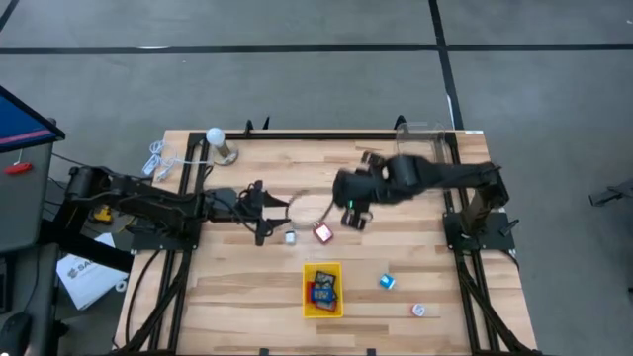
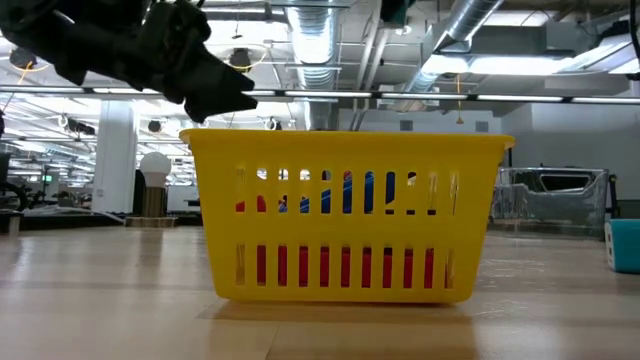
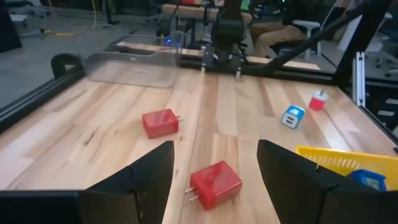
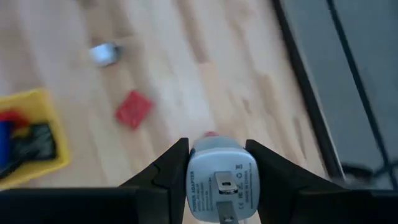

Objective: Pick & Place Office items
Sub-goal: Put the left blue charger adapter into the transparent bin

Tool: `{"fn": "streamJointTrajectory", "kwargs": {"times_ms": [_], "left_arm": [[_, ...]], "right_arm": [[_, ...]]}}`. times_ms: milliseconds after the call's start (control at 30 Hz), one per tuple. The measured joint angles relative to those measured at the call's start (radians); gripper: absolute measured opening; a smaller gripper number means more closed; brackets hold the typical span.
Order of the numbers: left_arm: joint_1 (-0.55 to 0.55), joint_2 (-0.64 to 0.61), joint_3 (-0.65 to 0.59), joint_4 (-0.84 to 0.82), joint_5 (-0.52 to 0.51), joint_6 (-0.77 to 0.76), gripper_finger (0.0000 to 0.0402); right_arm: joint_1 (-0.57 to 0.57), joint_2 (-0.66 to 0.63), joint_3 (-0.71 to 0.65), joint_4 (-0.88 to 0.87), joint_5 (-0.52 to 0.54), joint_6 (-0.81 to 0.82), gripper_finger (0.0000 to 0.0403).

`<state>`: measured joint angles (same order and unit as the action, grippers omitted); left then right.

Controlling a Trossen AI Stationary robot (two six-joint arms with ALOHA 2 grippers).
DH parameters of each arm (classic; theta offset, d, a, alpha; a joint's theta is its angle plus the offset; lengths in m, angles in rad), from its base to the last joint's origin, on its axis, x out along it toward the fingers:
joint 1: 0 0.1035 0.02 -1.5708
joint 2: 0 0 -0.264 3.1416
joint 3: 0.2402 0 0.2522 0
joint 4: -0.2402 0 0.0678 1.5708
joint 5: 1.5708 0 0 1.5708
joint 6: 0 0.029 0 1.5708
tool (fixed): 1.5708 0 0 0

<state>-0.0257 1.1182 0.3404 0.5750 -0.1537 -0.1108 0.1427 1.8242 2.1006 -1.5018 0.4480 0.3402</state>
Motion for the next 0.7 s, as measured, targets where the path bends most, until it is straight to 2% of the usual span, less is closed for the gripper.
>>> {"fn": "streamJointTrajectory", "kwargs": {"times_ms": [200,333,500,700], "left_arm": [[-0.013,-0.091,-0.039,-0.007,-0.004,-0.004,0.0224],[-0.044,-0.167,-0.065,-0.016,-0.003,-0.002,0.0219],[-0.077,-0.25,-0.093,-0.012,-0.004,0.0,0.022],[-0.099,-0.291,-0.109,-0.021,-0.016,0.0,0.0216]], "right_arm": [[-0.143,-0.016,0.0,-0.07,0.051,0.118,0.0132],[-0.262,-0.046,-0.039,-0.026,0.047,0.124,0.0132],[-0.446,-0.092,-0.142,0.039,-0.023,0.124,0.0132],[-0.674,-0.159,-0.303,0.07,-0.074,0.114,0.0132]]}}
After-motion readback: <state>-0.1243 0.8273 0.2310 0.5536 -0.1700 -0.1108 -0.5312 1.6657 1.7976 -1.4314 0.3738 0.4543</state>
